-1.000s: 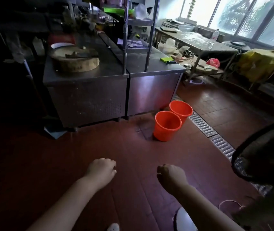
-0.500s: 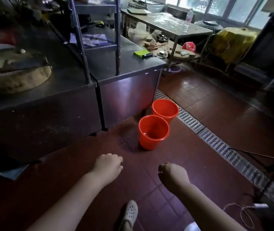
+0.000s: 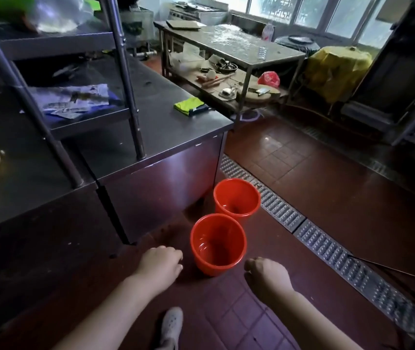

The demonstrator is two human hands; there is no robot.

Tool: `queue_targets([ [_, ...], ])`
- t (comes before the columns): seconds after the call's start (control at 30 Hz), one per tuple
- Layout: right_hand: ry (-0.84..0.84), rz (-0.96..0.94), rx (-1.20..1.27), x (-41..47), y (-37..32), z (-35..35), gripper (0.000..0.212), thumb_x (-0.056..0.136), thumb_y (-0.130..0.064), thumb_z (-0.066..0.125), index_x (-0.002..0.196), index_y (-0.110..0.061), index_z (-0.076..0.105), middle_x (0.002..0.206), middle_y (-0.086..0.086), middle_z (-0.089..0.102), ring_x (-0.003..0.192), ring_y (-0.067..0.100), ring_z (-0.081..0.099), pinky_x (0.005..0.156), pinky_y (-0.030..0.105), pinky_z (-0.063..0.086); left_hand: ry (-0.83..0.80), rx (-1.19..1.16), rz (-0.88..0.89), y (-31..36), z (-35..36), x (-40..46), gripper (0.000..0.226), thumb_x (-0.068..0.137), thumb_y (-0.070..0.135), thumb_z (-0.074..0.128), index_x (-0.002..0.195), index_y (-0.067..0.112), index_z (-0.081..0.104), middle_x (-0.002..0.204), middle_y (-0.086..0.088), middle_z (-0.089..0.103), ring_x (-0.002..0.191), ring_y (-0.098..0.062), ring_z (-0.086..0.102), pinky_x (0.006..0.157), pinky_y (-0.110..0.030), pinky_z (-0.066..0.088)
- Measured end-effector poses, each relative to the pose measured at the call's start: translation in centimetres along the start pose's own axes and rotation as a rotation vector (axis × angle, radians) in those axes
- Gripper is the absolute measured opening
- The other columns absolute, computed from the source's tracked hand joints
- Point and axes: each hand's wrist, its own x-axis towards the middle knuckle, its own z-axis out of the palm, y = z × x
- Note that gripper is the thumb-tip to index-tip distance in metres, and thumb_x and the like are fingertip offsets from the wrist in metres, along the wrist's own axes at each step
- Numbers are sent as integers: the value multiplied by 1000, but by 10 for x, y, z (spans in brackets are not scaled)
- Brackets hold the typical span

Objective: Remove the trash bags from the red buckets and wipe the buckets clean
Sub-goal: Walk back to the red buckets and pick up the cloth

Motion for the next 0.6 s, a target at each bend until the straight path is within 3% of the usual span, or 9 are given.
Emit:
queue_targets([
  [0.3,40,206,46,144,83,-55,28,95,-36,41,109,-23,62,107,1,63,99,23,60,73,29,47,6,-20,206,20,-50,227,30,92,38,45,117,26,58,118,5,61,113,-21,55,89,-35,44],
  [0.6,35,353,101,235,219,-78,26,92,-34,43,104,-21,62,105,3,64,100,26,60,73,28,45,-56,28,314,115,-66,393,31,93,39,44,116,25,57,118,4,61,114,-21,54,89,-35,45],
])
